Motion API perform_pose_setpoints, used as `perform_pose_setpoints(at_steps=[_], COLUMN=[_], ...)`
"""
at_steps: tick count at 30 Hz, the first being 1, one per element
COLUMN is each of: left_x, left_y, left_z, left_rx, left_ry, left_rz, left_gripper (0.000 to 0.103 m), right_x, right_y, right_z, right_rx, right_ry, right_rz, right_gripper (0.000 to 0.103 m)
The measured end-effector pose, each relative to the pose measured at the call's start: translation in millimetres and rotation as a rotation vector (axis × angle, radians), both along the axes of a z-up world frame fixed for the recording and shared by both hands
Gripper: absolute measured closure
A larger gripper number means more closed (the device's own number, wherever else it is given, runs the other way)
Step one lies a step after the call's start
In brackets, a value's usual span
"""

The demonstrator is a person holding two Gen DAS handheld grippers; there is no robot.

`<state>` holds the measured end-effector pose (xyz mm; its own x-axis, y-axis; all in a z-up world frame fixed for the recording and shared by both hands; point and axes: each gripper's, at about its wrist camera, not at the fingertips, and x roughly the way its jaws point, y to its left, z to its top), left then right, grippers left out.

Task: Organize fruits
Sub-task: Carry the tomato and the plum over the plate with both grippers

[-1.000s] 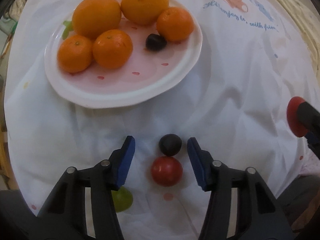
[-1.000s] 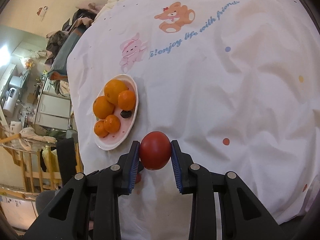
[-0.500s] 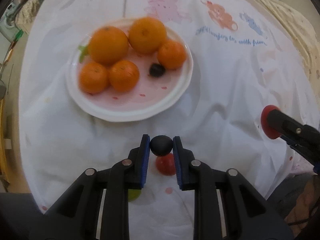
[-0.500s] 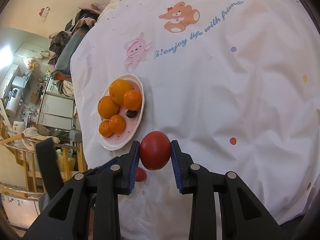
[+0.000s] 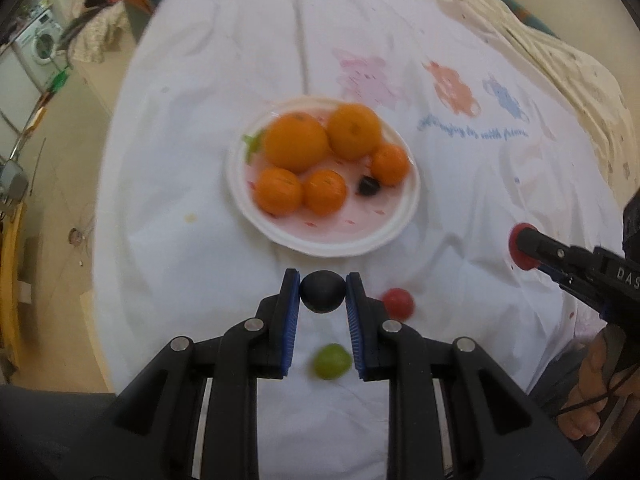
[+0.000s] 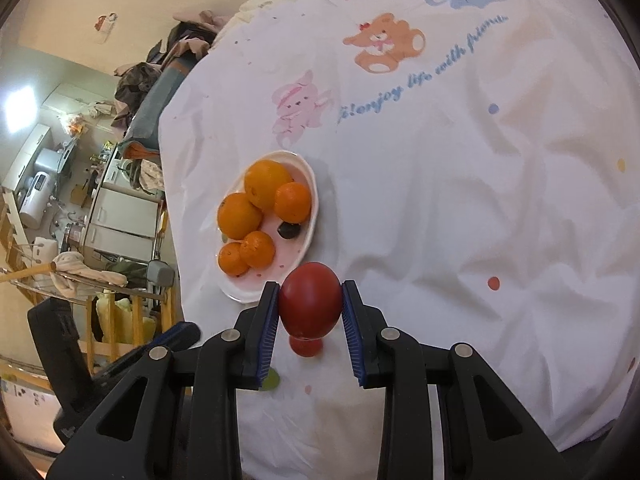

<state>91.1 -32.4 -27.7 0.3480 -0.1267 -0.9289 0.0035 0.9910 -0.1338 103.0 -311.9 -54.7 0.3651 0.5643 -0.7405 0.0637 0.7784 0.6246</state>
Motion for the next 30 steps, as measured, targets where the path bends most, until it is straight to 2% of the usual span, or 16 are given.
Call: perform_pose_setpoints(at_steps=[4,7,12,20,30], left_x=[4,8,18,42,78], left_y=[23,36,56,67,54], left_z=[13,20,22,15,-11], left_rx=[0.002,0.016,0.012,-0.014,0.009], left_ry=[-0.041,-0.068,-0.074,-0.042,-0.041], left_rz=[0.033,0.043,0.068,0.084,0.05], left_gripper=[0.084,0.084,0.084,0.084,0.083], right_x=[1,4,9,31,71], right_y=[9,13,21,37,58], right_z=[8,11,15,20,6], right_rx=[0.002,0.041,0.055,0.038,0.03], right_ry=[-0.043,-0.066,-0.102,-0.129,-0.107], right_rz=[0.011,0.014,0.032,0.088,0.159], right_gripper=[0.07,0.07,0.07,0.07,0.07])
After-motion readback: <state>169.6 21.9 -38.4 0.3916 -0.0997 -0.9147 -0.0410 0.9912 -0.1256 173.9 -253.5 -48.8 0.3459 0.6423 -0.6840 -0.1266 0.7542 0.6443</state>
